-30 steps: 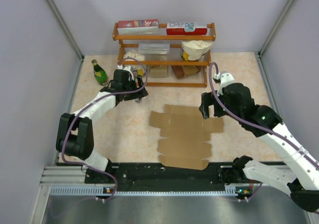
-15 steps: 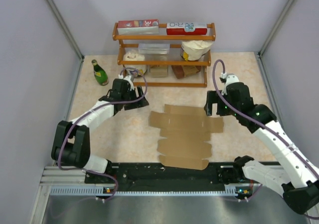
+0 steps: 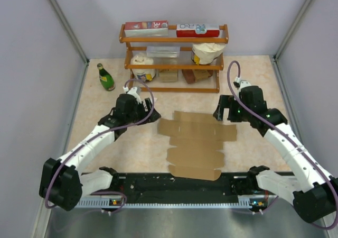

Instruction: Fold the paper box

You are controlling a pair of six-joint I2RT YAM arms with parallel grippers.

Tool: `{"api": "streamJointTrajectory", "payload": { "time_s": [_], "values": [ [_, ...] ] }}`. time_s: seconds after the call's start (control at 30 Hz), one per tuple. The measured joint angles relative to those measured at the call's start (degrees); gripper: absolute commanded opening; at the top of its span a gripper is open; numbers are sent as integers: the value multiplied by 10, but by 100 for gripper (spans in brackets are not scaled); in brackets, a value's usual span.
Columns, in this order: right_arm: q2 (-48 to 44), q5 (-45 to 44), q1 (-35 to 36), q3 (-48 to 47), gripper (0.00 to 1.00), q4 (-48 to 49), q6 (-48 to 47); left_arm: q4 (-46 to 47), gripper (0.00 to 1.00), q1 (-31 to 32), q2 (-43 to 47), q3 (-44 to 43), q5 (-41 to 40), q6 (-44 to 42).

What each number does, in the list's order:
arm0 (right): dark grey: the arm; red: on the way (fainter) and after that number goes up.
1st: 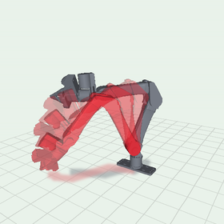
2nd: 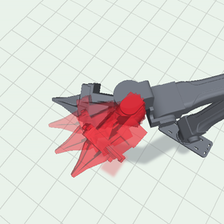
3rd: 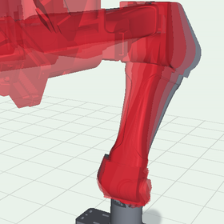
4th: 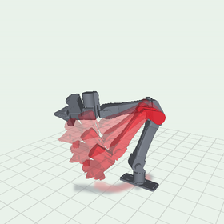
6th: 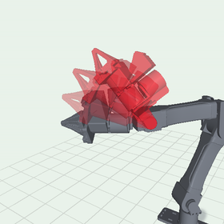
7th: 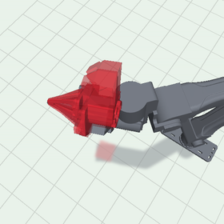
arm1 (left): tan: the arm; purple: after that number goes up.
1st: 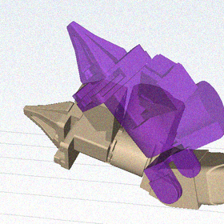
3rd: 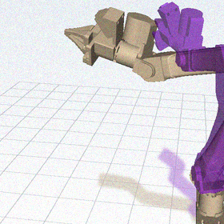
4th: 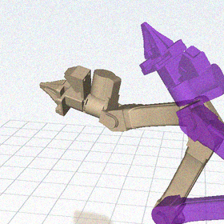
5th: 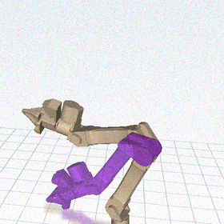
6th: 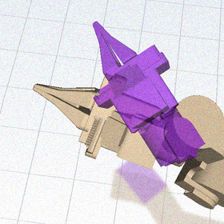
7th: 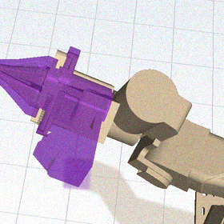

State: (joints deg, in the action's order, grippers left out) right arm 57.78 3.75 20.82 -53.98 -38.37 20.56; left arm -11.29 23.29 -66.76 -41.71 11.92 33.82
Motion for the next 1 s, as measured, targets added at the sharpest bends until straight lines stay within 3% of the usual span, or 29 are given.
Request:
{"api": "streamJointTrajectory", "payload": {
  "time_s": [0.3,1.0],
  "values": [
    [-10,33,0,8,94,1,12,-67,74,0,131,5,-56,47],
    [-7,68,0,45,93,29,33,-82,72,34,119,23,-97,88]
  ]
}}
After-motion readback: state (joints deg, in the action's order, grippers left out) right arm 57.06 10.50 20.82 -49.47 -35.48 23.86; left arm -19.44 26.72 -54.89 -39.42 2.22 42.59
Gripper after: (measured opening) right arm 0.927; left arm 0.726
